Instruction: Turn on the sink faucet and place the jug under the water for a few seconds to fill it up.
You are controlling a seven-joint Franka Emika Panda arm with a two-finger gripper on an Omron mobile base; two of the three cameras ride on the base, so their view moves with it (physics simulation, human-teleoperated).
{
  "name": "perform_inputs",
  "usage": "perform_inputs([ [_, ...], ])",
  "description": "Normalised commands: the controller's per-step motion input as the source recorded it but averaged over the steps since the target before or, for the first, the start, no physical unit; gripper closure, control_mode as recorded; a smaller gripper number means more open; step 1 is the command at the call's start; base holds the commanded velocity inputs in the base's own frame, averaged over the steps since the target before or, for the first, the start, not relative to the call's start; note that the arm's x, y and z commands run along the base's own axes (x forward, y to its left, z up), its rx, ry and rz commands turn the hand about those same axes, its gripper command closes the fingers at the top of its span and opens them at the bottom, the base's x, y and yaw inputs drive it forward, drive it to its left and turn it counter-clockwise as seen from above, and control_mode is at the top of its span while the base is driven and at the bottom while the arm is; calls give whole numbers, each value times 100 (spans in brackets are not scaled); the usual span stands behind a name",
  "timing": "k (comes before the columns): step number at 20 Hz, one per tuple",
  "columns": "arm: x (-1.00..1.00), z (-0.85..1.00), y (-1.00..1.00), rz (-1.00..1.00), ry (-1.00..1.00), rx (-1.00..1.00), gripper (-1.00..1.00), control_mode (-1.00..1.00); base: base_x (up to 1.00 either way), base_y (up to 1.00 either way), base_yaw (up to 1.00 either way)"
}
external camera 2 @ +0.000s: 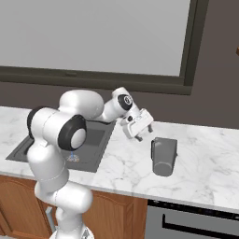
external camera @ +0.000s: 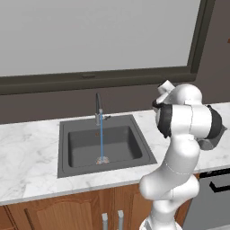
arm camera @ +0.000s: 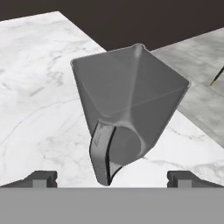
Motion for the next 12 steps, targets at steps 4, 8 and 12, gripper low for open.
perform_inputs([
  [4, 0, -23, -24, 0, 0, 0, -100, -100, 0, 0, 0],
  [8, 0, -18, -21, 0, 0, 0, -100, -100, 0, 0, 0],
  [12, 3, -18, -11, 0, 0, 0, -100, -100, 0, 0, 0],
])
